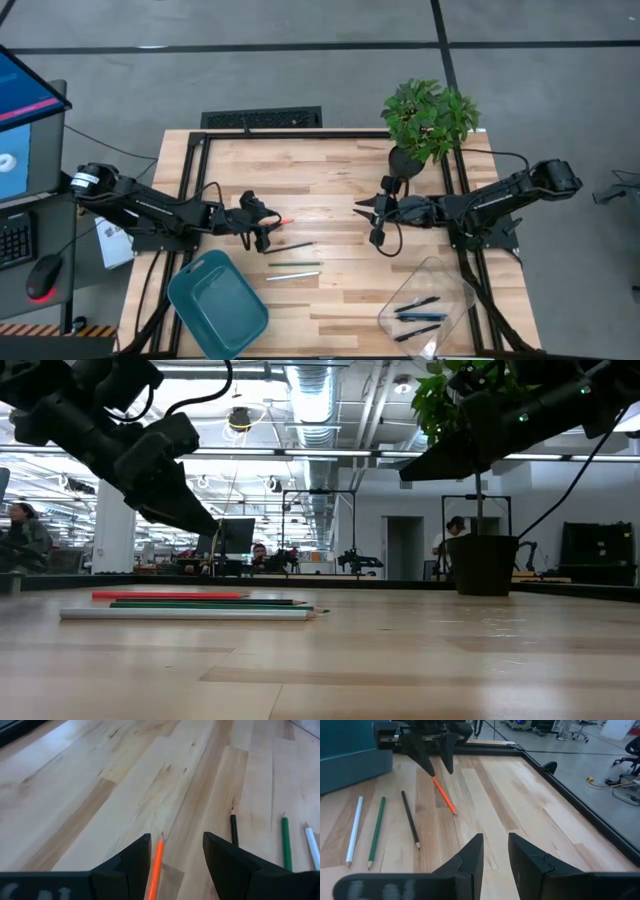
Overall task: Sort pens & pencils
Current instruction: Put the orange pencil in the blue bin
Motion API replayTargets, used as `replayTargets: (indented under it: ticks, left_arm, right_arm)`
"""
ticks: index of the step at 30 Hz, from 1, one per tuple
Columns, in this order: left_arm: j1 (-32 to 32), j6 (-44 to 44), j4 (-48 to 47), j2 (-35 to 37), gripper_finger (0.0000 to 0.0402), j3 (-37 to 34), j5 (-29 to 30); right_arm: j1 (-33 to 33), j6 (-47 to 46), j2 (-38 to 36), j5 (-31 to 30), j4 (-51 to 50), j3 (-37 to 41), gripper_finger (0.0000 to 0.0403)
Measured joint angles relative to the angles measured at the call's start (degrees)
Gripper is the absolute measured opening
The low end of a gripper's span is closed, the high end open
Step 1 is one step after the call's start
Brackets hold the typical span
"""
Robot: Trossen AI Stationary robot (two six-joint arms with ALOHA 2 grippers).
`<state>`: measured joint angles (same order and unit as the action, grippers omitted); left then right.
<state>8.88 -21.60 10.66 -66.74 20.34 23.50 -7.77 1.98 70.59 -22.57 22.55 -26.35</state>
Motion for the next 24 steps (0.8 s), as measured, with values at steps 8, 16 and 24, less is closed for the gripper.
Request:
replayTargets:
  ticks: [8, 16, 24]
  left_arm:
    - [0.0, 0.3, 0.0, 0.0, 0.0171, 0.0, 3.0]
    - [0.0, 0.5, 1.1, -1.3, 0.0171, 0.0, 5.3]
    - [-1.2, 4.9, 14.4, -13.0, 0.0171, 0.1, 0.8]
  right_arm:
    - [0.0, 0.0, 0.0, 0.0, 0.0, 0.0, 0.0113]
    - [0.0, 0.0, 0.0, 0.0, 0.0, 0.0, 0.0113]
    - [-0.1, 0.0, 0.0, 0.1, -0.2, 0.0, 0.0113]
